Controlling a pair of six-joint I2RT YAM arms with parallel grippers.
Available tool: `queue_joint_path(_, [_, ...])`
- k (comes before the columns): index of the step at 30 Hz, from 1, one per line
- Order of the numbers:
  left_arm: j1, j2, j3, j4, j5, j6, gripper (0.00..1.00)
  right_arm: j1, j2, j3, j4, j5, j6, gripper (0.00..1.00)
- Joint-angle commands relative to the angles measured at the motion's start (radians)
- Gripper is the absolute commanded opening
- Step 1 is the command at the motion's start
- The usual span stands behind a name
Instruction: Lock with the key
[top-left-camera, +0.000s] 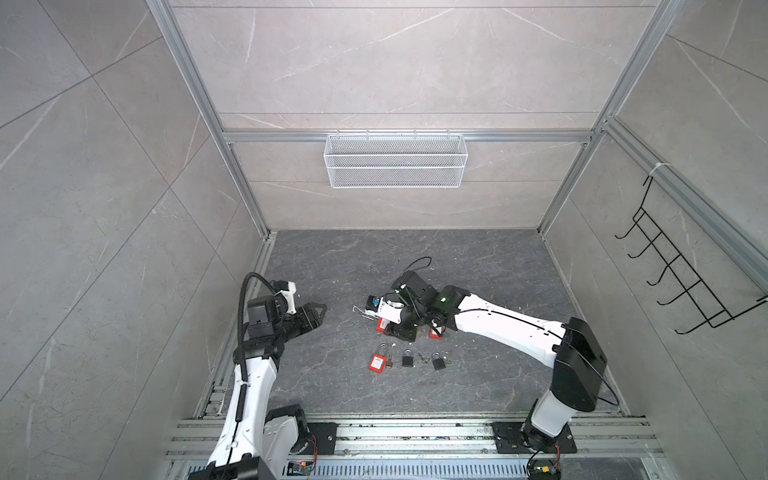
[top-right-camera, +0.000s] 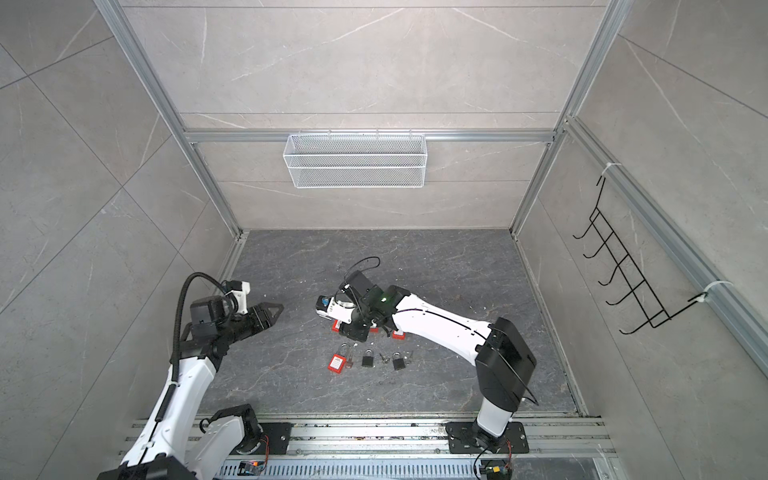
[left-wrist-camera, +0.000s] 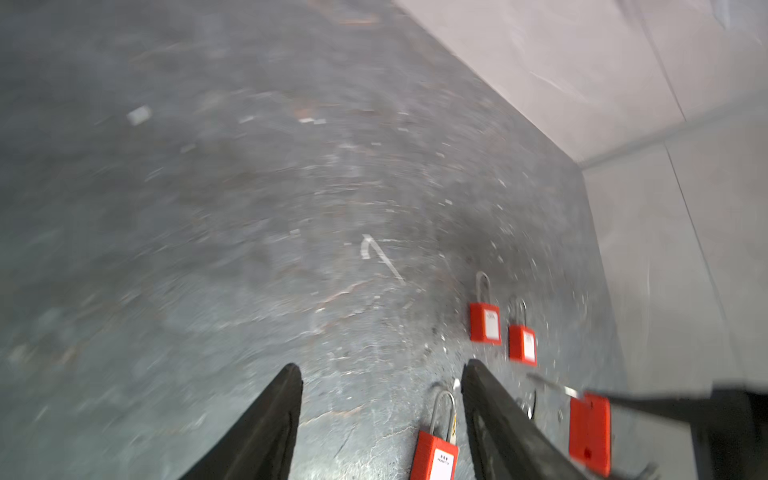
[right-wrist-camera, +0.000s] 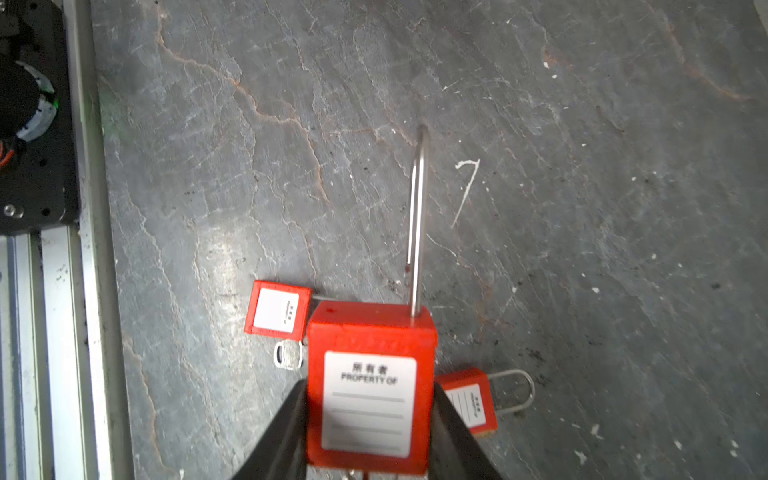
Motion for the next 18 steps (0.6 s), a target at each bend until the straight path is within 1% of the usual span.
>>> queue_joint_path(1, [-0.080,-0.070,-0.002,0.102,0.106,0.214,0.63,-0.019,-0.107,-0.071,0.021,-0.033,-0.114,0.30])
queue_joint_path(4, [-0.154,-0.110,0.004,0.098,0.203,0.370,0.61,-0.036,-0.187,-0.117,-0.005,-0.039,-0.165,0.30])
queue_joint_path(6, [-0.196,-0.125,0.009,0.098,0.260,0.453,0.61,-0.041,-0.232,-0.135,-0.029,-0.038,-0.190,0.30])
queue_joint_path(12, [-0.313,-0.118,0.035,0.103,0.338,0.652,0.58,-0.042,-0.330,-0.168,-0.088,-0.061,-0.197,0.30])
queue_joint_path(18, [-0.402,-0.049,0.090,0.058,0.358,0.769,0.55,-0.041,-0.383,-0.186,-0.124,-0.085,-0.203,0.30])
